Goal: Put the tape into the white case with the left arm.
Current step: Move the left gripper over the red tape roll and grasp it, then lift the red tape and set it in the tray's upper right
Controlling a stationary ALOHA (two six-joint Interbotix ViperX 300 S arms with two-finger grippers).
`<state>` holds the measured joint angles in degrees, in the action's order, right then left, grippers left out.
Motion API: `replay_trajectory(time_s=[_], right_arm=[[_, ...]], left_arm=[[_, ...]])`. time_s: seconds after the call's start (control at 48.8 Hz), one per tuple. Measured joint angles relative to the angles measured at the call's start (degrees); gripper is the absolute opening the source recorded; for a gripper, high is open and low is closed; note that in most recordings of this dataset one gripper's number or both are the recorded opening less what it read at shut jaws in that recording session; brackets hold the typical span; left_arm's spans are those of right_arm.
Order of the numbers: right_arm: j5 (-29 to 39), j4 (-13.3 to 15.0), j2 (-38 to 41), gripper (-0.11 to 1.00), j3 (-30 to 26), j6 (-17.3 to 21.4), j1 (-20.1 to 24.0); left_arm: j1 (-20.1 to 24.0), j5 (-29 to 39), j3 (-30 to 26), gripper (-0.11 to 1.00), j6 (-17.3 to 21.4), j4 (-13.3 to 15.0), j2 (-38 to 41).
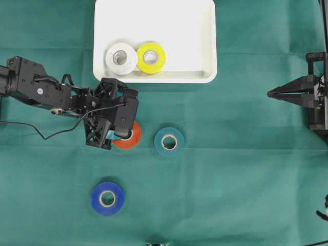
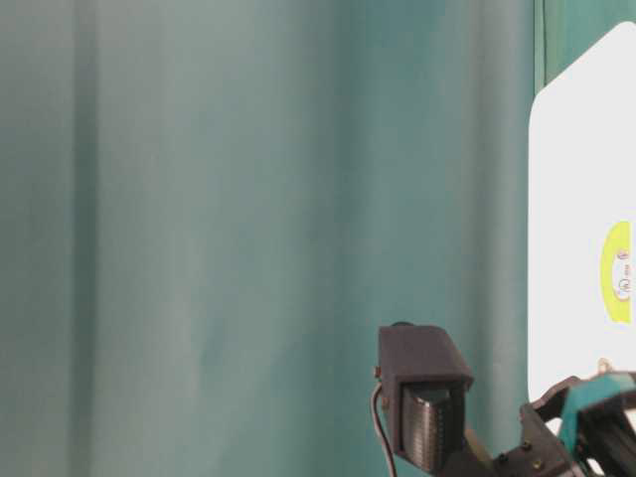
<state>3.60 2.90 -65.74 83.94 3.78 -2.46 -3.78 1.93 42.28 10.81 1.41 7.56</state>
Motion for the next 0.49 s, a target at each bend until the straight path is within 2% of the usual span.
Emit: replay_trajectory(time_s=[0.041, 0.082, 0.492], right_arm=[[0.0, 0.0, 0.0, -0.1, 0.0, 0.0, 0.1], [0.0, 0.0, 0.0, -0.1, 0.0, 0.0, 0.0], [0.0, 0.0, 0.0, -0.1, 0.0, 0.0, 0.0]], left_arm=[[-0.2, 0.0, -0.1, 0.31, 0.1, 0.0, 0.0], [-0.2, 0.1, 0.0, 0.27, -0.1, 0.0, 0.0], [-0.2, 0.1, -0.1, 0.27, -4.5, 0.0, 0.0]])
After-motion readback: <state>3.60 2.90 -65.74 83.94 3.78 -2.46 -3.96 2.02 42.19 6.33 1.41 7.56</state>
